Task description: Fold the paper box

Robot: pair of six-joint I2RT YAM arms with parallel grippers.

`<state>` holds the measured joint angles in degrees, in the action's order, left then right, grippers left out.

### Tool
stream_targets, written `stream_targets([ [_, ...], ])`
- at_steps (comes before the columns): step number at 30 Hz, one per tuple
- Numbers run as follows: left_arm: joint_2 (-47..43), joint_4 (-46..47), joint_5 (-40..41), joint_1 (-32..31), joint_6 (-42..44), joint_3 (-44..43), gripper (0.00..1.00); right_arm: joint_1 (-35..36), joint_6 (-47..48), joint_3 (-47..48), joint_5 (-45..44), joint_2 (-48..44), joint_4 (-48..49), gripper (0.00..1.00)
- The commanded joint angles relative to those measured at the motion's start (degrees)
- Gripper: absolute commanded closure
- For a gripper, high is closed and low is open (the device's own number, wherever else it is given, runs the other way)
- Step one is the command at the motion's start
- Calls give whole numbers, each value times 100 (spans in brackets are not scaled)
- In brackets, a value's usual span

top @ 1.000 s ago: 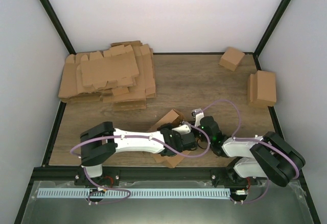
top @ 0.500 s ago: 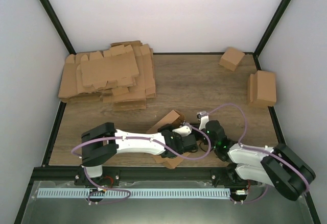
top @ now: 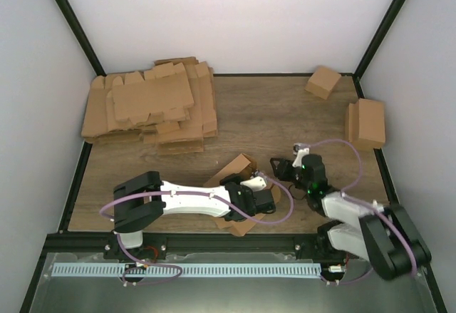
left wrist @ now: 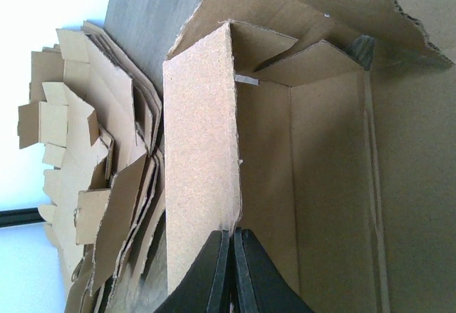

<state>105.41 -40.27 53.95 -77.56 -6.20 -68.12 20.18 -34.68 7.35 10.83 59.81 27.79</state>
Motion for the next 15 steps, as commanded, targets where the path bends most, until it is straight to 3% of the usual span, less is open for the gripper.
stream_targets([
  [1, 10, 44, -56, -9, 31, 73, 96, -99, 257, 967, 803, 1444, -229, 59],
  [4, -2, 52, -62, -12, 22, 71, 96, -96, 462, 1263, 1390, 2194, 10, 66],
  [8, 8, 69, -77, -7, 35, 55, 96, -79, 464, 1006, 2301, 2595, 1193, 67],
  [15, -30, 168, -75, -12, 73, 93, 96, 262, 772, 792, 2571, 2771, 1963, 65],
])
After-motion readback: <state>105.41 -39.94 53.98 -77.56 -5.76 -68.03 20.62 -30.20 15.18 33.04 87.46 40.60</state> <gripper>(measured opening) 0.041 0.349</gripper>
